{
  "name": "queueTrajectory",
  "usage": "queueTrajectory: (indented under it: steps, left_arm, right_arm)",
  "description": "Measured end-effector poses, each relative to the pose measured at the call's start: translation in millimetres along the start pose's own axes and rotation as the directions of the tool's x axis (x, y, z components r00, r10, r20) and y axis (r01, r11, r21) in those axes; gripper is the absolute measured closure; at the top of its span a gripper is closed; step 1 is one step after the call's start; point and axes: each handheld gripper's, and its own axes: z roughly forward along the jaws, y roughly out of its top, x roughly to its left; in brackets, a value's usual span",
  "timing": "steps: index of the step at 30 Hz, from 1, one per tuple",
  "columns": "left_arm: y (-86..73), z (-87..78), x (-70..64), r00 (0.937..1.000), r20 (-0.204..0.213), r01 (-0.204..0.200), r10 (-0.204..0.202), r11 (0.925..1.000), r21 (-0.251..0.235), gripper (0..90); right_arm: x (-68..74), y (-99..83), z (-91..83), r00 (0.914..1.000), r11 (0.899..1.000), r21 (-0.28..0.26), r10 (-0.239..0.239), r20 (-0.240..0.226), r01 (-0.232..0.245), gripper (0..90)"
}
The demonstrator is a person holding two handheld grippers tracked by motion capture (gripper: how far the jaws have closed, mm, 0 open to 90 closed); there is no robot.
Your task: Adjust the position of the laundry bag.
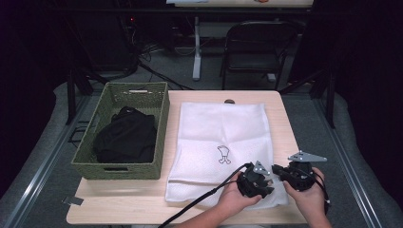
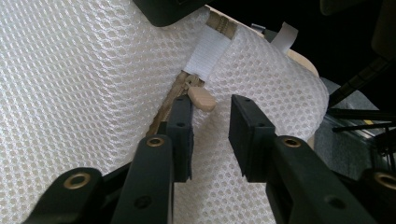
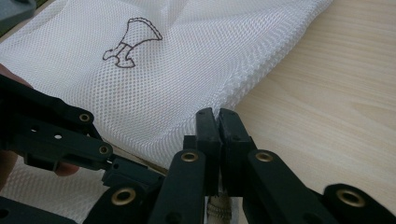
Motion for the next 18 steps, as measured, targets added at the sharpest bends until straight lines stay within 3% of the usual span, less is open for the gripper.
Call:
queueTrajectory:
  steps: [10,14,18]
  left_arm:
    - [0.6,0.5,1.5,0.9997,-0.003,0.026,-0.026,0.9996,-0.010,69.8]
    - [0.9,0.1,2.6,0.9991,-0.027,0.033,-0.033,0.9994,-0.007,76.3]
    - [1.0,0.0,2.1,0.9992,-0.021,0.034,-0.035,0.9991,-0.027,78.6]
  right_arm:
    - [0.1,-0.5,0.8,1.0000,1.000,-0.001,0.005,-0.004,-0.005,87.8]
    - [0.1,-0.7,1.2,1.0000,1.000,0.003,0.003,-0.003,-0.003,87.9]
    - [0.3,-0.7,1.4,1.0000,1.000,0.003,0.004,-0.005,-0.004,87.8]
